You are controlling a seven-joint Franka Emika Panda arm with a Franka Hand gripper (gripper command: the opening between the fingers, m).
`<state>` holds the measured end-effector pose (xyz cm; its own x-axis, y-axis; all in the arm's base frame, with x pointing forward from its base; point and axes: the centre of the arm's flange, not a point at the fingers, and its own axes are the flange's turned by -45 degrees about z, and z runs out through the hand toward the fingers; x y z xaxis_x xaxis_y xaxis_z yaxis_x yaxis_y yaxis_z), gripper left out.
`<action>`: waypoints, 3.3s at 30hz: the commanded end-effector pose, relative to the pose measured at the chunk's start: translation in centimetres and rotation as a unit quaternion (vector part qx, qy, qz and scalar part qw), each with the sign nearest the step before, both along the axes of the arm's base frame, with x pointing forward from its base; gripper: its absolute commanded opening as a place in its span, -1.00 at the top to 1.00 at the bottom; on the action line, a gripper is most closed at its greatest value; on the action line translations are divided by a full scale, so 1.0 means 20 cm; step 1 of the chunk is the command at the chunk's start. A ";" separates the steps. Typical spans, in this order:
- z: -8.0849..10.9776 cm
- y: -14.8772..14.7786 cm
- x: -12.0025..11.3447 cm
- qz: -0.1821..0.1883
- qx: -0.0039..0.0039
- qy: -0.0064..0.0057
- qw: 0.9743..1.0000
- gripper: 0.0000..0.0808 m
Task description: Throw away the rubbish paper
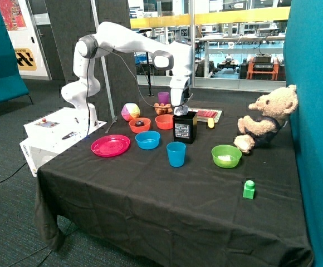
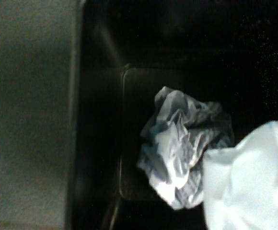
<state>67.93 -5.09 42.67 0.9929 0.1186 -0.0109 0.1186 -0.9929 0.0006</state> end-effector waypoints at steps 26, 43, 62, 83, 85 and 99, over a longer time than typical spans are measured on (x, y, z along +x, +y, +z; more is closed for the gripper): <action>-0.20 0.03 0.09 0.014 0.001 -0.005 1.000 0.22; -0.19 0.00 0.05 0.010 0.001 -0.005 1.000 -0.74; -0.17 0.00 0.05 0.011 0.001 -0.005 1.000 -0.83; -0.12 0.07 0.04 0.014 0.001 -0.005 1.000 0.99; -0.12 0.06 0.03 0.013 0.001 -0.005 1.000 1.00; -0.16 -0.02 -0.04 -0.001 0.001 -0.005 1.000 1.00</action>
